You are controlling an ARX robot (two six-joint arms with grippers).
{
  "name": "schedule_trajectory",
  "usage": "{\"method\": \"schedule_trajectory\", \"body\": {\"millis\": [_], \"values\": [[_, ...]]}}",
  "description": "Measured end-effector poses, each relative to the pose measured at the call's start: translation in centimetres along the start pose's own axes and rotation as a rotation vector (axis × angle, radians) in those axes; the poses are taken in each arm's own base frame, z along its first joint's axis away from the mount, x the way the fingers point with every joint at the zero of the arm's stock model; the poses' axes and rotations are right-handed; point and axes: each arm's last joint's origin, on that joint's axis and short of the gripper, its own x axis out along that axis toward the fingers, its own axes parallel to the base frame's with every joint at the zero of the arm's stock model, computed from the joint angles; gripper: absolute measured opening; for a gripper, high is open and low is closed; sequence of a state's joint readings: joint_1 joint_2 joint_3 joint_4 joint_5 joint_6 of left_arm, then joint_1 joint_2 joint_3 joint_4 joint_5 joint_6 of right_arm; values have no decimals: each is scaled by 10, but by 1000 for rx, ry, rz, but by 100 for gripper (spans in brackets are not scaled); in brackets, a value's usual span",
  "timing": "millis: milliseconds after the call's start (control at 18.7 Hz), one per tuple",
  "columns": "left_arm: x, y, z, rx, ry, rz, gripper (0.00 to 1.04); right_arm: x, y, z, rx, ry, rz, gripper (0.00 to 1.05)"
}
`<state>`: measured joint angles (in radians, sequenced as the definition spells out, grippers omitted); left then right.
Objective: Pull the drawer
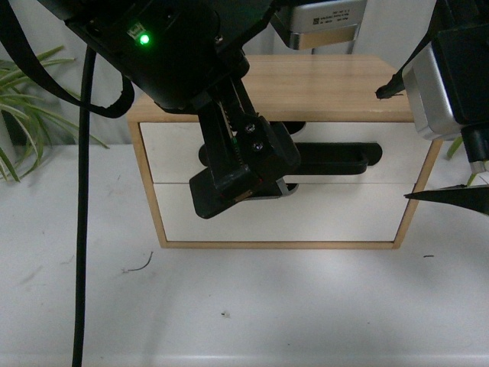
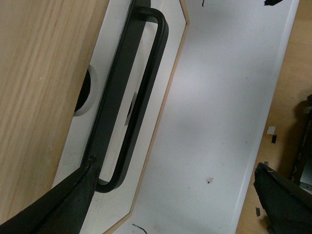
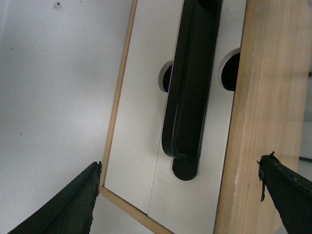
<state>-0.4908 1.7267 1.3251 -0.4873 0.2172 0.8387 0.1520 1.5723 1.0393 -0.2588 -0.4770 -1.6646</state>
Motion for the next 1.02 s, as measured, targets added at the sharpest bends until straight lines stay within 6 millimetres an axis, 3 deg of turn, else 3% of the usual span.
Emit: {"method": "schedule_trajectory", "body": {"millis": [643, 1018], "values": [[36, 1, -7, -26, -22, -7, 98, 35, 4, -18, 139, 13, 50, 98], [55, 7, -11, -54, -33, 4, 98, 66, 11, -7, 173, -32, 72, 98]]}}
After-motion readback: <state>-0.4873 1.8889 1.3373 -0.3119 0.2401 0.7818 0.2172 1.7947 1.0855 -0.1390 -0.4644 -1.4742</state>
